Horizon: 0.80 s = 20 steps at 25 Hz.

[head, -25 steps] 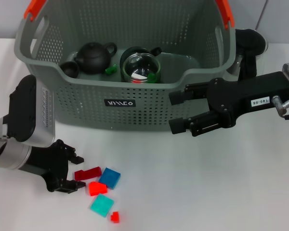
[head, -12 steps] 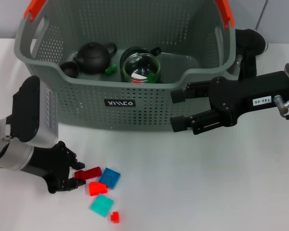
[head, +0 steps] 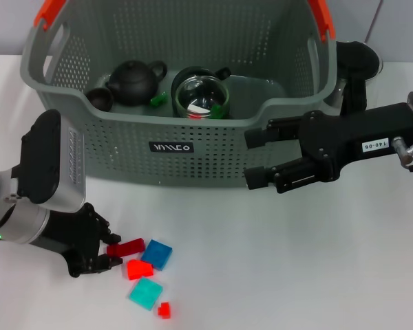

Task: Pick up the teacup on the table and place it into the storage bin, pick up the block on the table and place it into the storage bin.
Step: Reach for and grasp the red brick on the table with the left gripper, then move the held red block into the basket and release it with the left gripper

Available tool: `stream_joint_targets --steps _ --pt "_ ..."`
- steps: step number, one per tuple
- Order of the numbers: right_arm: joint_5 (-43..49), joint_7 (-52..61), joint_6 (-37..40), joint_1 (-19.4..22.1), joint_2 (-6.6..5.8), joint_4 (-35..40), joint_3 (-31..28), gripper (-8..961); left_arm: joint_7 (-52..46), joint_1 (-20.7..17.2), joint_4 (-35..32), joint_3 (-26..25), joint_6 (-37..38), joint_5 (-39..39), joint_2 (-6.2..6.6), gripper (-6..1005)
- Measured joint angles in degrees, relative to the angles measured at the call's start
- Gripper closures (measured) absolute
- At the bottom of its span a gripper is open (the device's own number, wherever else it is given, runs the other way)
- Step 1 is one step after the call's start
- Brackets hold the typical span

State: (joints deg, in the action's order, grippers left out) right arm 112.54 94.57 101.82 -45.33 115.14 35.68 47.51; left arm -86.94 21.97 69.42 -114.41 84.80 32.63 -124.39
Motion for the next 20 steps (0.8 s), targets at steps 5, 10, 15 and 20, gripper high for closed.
stream_joint_targets --steps 5,10,15,20 --pt "-0.1 0.0 0.0 0.0 0.00 0.0 -0.1 12 -1.3 0.7 -0.3 0.2 0.2 -0.3 0.13 737" --pt "-0.2 0.0 -0.1 0.0 0.00 0.2 -0.2 13 -2.7 2.0 -1.2 0.4 0.4 -1.8 0.24 796" --pt "-0.2 -0.1 0.2 0.1 -0.06 0.4 -0.8 13 -2.6 2.0 0.8 -0.9 3.4 -1.0 0.20 812" --pt "-0.2 -0.1 0.5 0.1 -0.09 0.5 -1.2 12 -2.0 2.8 6.1 -7.5 12.8 2.2 0.35 800"
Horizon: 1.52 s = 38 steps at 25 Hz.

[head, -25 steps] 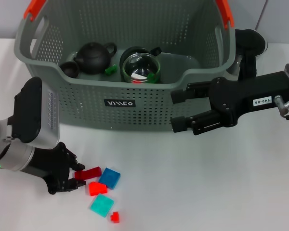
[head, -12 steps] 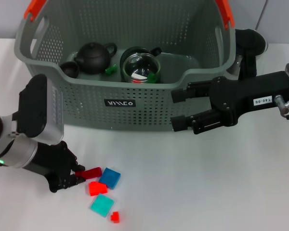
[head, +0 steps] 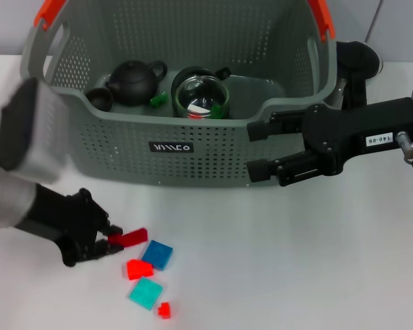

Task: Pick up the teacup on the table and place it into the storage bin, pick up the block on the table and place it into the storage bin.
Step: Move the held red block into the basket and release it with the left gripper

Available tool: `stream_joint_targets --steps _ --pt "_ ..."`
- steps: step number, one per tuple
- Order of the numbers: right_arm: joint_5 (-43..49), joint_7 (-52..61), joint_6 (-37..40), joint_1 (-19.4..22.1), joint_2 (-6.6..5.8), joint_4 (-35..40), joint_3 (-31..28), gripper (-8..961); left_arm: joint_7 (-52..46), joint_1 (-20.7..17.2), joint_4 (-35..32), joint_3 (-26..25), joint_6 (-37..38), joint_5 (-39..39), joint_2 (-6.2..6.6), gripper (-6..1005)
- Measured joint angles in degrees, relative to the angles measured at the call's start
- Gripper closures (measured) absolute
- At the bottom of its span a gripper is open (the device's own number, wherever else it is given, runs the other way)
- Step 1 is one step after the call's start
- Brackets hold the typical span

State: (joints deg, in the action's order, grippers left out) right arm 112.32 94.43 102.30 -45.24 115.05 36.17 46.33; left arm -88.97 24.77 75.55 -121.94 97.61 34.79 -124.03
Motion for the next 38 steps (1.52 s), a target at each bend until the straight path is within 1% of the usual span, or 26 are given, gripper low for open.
stream_joint_targets --steps 1,3,6,8,9,10,11,12,13,14,17,19,20,22,25,28,32,38 --pt "0.0 0.0 0.1 0.0 -0.04 0.0 -0.1 12 0.2 0.3 1.1 -2.1 2.4 1.1 0.08 798" --pt "0.0 0.0 0.5 -0.1 -0.16 0.0 -0.1 12 0.5 1.8 2.6 -8.4 8.3 5.1 0.51 793" --pt "0.0 0.0 1.4 -0.1 -0.48 0.0 -0.1 12 -0.2 4.5 2.6 -18.4 14.1 12.1 1.72 786" --pt "0.1 0.0 2.1 0.0 -0.72 0.1 0.0 12 -2.0 6.0 2.2 -22.7 14.5 16.2 2.32 782" --pt "0.2 0.0 2.5 0.0 -0.86 0.1 0.0 12 -3.6 6.9 2.0 -24.2 13.9 18.3 2.63 779" --pt "0.3 0.0 2.9 0.0 -1.05 0.1 0.1 12 -6.8 8.2 1.7 -25.1 11.7 20.5 3.18 777" --pt "0.4 0.1 3.3 0.0 -1.22 0.1 0.2 13 -8.5 9.1 1.5 -25.1 10.1 21.1 3.41 775" --pt "0.5 0.1 3.6 0.0 -1.33 0.1 0.2 13 -8.5 9.1 1.5 -25.1 10.1 21.1 3.41 772" --pt "0.5 0.1 3.8 0.1 -1.45 0.1 0.3 13 -11.7 10.8 0.8 -24.9 5.9 20.9 3.78 770" --pt "0.6 0.1 4.1 0.1 -1.57 0.1 0.3 13 -11.7 10.8 0.8 -24.9 5.9 20.9 3.78 768" --pt "0.8 0.1 4.5 0.1 -1.85 0.1 0.3 13 -17.7 13.9 -2.4 -23.3 -3.5 19.2 4.84 761" --pt "1.2 0.1 4.7 0.3 -2.01 0.1 0.3 13 -20.8 15.5 -5.0 -21.4 -8.1 18.2 5.75 756" --pt "1.3 0.1 4.9 0.3 -2.08 0.1 0.3 13 -21.9 16.1 -5.8 -20.5 -9.7 17.6 5.97 754" --pt "1.3 0.1 5.1 0.4 -2.21 0.1 0.3 12 -26.1 17.3 -7.5 -17.7 -15.6 14.9 6.34 749" --pt "1.4 0.1 5.3 0.5 -2.39 0.1 0.3 12 -30.0 18.4 -8.7 -13.4 -20.9 11.3 6.34 742" --pt "1.4 0.1 5.3 0.7 -2.46 0.1 0.3 12 -31.0 19.0 -8.9 -10.4 -22.0 10.0 5.74 735" --pt "1.4 0.0 5.5 0.8 -2.48 0.1 0.3 12 -32.1 19.4 -8.5 -9.7 -22.4 9.5 4.75 726" --pt "1.4 0.0 6.0 0.9 -2.60 0.1 0.2 13 -33.1 19.7 -7.9 -9.5 -21.8 9.5 4.67 712"
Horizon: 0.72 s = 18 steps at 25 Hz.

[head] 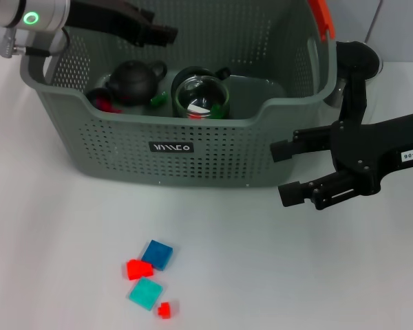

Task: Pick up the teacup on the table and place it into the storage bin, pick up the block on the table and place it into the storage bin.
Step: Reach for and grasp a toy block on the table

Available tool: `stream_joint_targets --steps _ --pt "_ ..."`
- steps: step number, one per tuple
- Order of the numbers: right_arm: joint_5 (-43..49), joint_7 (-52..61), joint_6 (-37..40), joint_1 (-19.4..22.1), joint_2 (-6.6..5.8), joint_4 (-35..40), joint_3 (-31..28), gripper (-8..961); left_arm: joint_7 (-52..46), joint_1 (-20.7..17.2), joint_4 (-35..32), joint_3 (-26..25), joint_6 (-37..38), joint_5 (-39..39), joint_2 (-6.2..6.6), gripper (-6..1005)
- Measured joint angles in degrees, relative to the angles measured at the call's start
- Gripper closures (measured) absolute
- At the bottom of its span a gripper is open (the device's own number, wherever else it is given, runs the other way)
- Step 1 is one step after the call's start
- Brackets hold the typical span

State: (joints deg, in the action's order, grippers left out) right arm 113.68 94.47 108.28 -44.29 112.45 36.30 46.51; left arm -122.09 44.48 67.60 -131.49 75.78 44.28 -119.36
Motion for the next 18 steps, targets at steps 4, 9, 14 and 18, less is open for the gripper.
stream_joint_targets --steps 4,9,14,18 --pt "0.0 -0.3 0.1 0.0 -0.16 0.0 -0.1 13 -0.6 -1.6 5.9 -0.3 2.6 0.7 -0.50 454" --pt "-0.2 -0.6 0.8 0.0 -0.50 0.0 -0.4 13 -1.1 -6.6 19.3 -1.1 13.3 5.7 -2.04 230" --pt "-0.1 -0.7 1.0 0.0 -1.08 0.1 -0.3 12 -0.3 -12.2 27.3 -2.8 24.5 10.1 -4.18 52" --pt "-0.1 -0.9 1.4 0.1 -1.37 0.1 -0.2 12 3.9 -16.4 29.2 -3.2 31.5 12.5 -4.96 47"
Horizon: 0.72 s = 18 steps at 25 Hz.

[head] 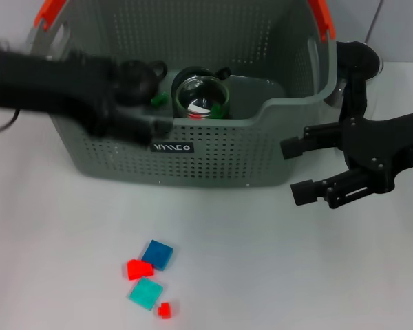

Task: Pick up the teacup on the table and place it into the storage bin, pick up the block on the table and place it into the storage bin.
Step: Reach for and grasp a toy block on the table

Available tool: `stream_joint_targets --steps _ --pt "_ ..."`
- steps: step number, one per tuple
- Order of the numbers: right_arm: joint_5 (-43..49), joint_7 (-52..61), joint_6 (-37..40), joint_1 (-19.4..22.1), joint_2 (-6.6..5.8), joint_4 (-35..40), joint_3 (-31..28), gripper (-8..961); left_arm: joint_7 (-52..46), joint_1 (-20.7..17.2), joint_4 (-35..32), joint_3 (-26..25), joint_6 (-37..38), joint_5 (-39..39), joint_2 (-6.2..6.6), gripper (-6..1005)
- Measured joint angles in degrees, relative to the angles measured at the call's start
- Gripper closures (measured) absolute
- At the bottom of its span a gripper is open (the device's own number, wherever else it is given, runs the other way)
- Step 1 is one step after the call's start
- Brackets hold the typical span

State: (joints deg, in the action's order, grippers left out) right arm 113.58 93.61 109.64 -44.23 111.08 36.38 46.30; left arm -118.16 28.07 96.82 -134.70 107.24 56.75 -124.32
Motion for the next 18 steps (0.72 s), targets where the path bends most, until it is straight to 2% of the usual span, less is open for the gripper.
stream_joint_targets --steps 4,9,10,18 --pt "0.0 0.0 0.3 0.0 -0.06 0.0 1.1 13 3.7 -3.0 -1.1 0.0 3.6 0.1 0.06 42" --pt "0.1 0.0 -0.1 0.0 0.46 0.0 3.7 13 11.0 -6.1 -4.5 0.1 5.0 0.5 0.00 38" --pt "0.1 0.0 -0.2 -0.1 0.52 0.0 4.1 13 13.1 -6.4 -7.2 -0.1 5.1 0.6 0.25 38" --pt "0.2 -0.5 -0.3 -0.1 0.63 0.0 4.0 13 21.0 -6.6 -13.6 0.9 4.7 -2.9 0.66 38"
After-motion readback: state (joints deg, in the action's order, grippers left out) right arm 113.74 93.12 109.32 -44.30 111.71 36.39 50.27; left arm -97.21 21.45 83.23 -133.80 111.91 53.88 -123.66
